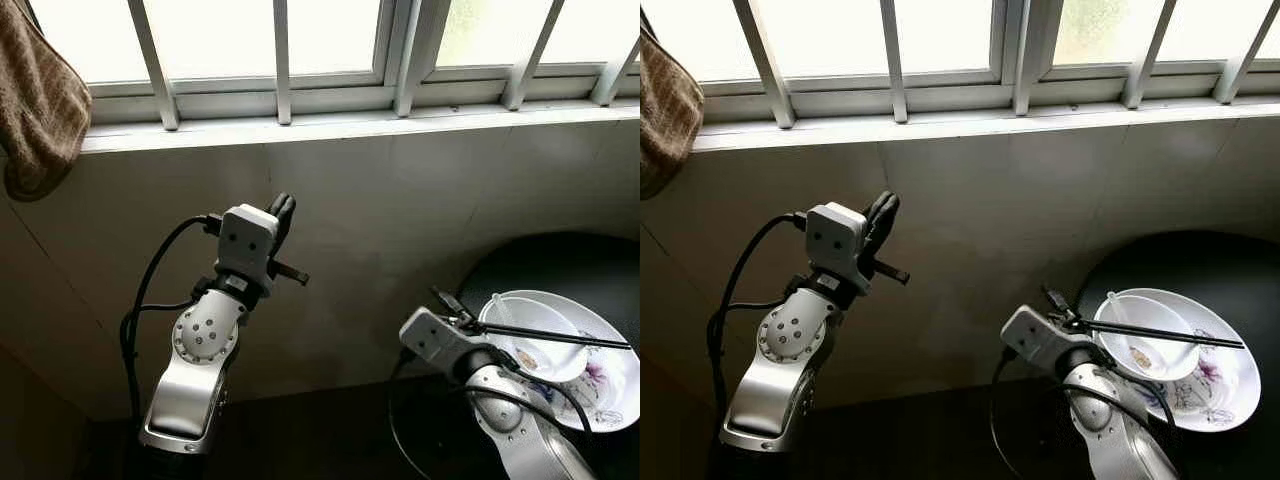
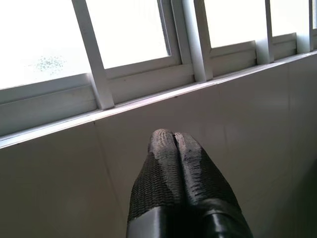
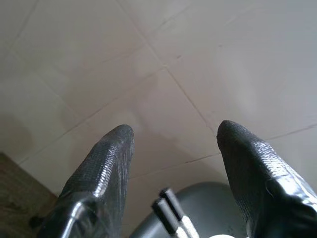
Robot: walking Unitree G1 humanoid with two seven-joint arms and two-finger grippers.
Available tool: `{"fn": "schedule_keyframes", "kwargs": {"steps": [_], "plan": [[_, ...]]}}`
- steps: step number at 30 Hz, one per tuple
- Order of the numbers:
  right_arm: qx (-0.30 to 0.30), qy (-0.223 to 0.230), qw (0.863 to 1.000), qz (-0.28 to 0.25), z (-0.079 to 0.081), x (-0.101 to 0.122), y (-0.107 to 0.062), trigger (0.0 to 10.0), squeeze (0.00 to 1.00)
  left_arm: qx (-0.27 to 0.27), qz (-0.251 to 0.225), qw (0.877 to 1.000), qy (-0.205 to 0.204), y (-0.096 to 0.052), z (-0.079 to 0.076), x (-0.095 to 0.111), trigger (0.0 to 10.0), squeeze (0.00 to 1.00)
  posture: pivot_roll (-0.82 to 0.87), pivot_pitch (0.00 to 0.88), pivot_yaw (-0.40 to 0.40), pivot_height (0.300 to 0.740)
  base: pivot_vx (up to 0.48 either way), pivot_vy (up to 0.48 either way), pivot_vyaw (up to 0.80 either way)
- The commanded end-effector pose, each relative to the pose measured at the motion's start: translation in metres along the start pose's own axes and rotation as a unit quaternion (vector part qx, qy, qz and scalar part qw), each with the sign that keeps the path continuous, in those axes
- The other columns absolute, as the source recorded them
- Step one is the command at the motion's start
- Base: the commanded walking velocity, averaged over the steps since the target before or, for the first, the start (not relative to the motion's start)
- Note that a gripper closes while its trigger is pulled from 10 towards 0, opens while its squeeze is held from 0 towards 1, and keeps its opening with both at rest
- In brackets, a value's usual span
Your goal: Kitchen organization
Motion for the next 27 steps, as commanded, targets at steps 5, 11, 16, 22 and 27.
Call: {"fn": "schedule_keyframes", "kwargs": {"steps": [5,11,16,22,27], "plan": [[0.011,-0.010,0.999,0.037,0.000,-0.013,0.001,10.0,0.00,-0.006,0.003,1.000,0.002,0.000,-0.003,-0.001,10.0,0.00,0.07,0.000,-0.039,0.740,0.000,0.000,0.00],[0.008,-0.013,0.999,0.040,-0.002,-0.015,0.001,10.0,0.00,-0.008,0.002,1.000,0.002,0.000,-0.003,-0.001,10.0,0.00,0.07,0.000,-0.038,0.740,0.000,0.000,0.00],[0.003,-0.039,0.998,0.044,-0.009,-0.020,0.003,10.0,0.00,-0.009,0.002,1.000,0.003,0.000,-0.002,-0.001,10.0,0.00,0.07,0.000,-0.033,0.740,0.000,0.000,0.00],[-0.005,-0.048,0.997,0.063,-0.018,-0.030,0.003,10.0,0.00,-0.009,0.001,1.000,0.004,0.001,-0.002,-0.001,10.0,0.00,0.07,0.000,-0.036,0.740,0.000,0.000,0.00],[-0.008,-0.044,0.996,0.079,-0.020,-0.034,0.003,10.0,0.00,-0.009,0.002,1.000,0.005,0.001,-0.002,-0.001,10.0,0.00,0.07,0.000,-0.036,0.740,0.000,0.000,0.00]]}}
Point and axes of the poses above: a point about 5 cm out from each wrist's last joint towards the gripper, its own y axis pointing out of the wrist towards the gripper, its own x axis along the axis of the wrist's last joint, z = x × y, the point moved 1 cm from there along y, pointing out of the wrist towards the gripper, and after that the axes turned 2 degrees about y, right-handed, at the moved point
